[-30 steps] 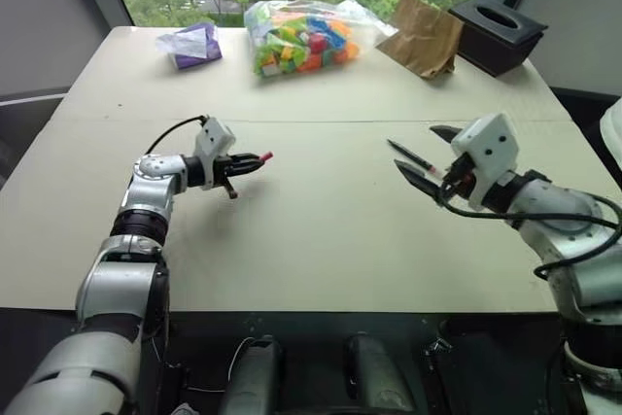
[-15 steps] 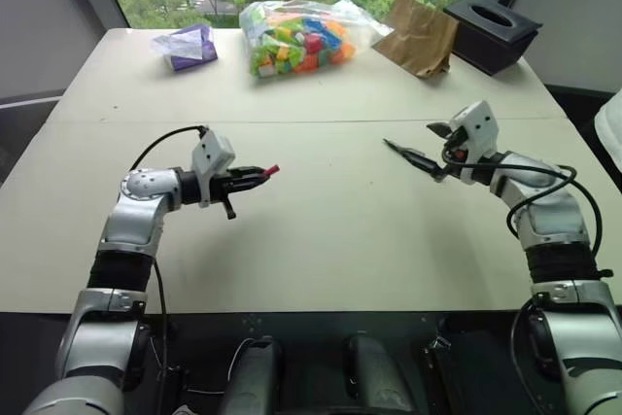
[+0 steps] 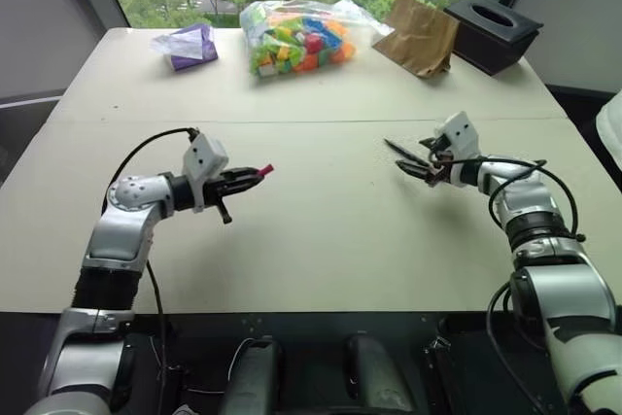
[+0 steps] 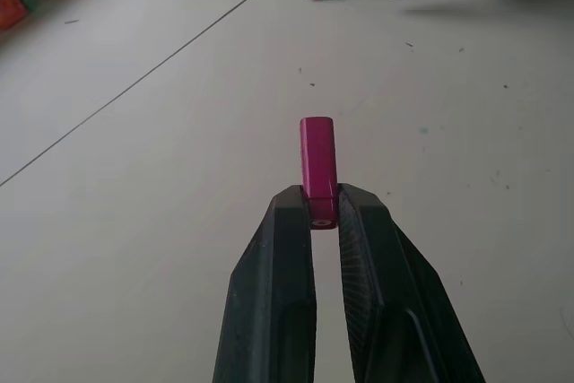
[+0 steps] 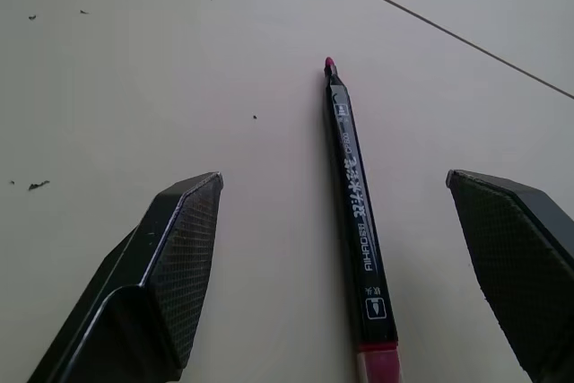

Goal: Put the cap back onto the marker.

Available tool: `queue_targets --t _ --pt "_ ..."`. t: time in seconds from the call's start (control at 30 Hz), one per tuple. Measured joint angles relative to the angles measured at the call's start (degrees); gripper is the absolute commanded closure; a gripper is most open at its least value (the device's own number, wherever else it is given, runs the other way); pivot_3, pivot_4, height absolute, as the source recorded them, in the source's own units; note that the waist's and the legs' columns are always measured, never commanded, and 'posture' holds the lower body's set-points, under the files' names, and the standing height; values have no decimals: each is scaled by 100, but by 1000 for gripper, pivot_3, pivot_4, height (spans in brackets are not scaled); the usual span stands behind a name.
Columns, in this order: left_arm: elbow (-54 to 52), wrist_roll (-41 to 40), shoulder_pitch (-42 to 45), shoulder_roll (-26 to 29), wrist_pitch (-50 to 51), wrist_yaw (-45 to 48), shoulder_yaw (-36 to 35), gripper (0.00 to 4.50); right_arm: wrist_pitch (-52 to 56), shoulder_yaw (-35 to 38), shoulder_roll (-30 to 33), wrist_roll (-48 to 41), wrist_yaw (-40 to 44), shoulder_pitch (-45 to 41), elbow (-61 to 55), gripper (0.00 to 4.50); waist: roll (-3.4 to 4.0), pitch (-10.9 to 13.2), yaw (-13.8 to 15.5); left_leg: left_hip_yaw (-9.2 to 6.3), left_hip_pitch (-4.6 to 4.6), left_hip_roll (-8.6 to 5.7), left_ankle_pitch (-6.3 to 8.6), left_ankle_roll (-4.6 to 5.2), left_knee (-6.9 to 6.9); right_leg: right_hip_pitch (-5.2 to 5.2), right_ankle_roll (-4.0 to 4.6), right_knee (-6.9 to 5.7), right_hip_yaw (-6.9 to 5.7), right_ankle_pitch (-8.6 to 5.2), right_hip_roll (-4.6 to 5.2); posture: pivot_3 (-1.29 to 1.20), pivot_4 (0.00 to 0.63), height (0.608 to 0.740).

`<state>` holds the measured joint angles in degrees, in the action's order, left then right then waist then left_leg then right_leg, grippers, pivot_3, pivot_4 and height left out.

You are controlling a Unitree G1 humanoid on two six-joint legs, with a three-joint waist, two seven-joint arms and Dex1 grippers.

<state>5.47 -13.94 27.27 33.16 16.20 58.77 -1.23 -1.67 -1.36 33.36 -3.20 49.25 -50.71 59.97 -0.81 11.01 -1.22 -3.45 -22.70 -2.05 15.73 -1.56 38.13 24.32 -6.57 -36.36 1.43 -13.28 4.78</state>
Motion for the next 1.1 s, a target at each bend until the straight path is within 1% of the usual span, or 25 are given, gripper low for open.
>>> queue_targets --t 0.2,0.4,0.5,0.7,0.73,1.0,1.1 --pt "-272 -209 -59 55 180 -29 -4 4463 -156 4 0 82 17 -69 262 367 0 0 -1 0 2 0 -1 -2 -1 0 0 0 0 0 0 0 150 740" --pt "-297 -305 -59 67 243 -30 -3 4463 -199 16 0 79 39 -113 384 367 0 0 -1 0 3 0 -3 -5 0 -1 1 0 0 1 0 0 150 740" --pt "-297 -309 -59 69 245 -30 -3 4500 -164 66 -3 63 91 -114 428 1193 0 0 1 1 2 0 -3 -5 0 -1 1 0 0 1 0 0 150 740" --pt "-297 -309 -56 71 252 -32 -2 4500 127 260 -72 -45 215 -153 544 4249 0 0 4 1 9 0 -3 -5 -1 -11 2 0 0 1 0 0 150 740" --pt "-297 -310 -56 73 254 -34 -2 4500 148 282 -72 -45 221 -161 549 4461 0 0 4 0 10 0 -3 -6 0 -11 1 0 0 1 0 0 150 740" --pt "-292 -310 -9 179 298 -9 0 4500 132 301 -76 8 282 -159 519 4461 0 0 3 1 11 0 -3 -5 0 -12 2 0 0 1 0 0 150 740" --pt "-168 -288 139 262 148 152 54 4500 96 151 -52 101 498 -76 64 4461 4 2 -3 1 11 -1 -3 -6 -2 -10 1 -1 0 1 -1 0 150 740"
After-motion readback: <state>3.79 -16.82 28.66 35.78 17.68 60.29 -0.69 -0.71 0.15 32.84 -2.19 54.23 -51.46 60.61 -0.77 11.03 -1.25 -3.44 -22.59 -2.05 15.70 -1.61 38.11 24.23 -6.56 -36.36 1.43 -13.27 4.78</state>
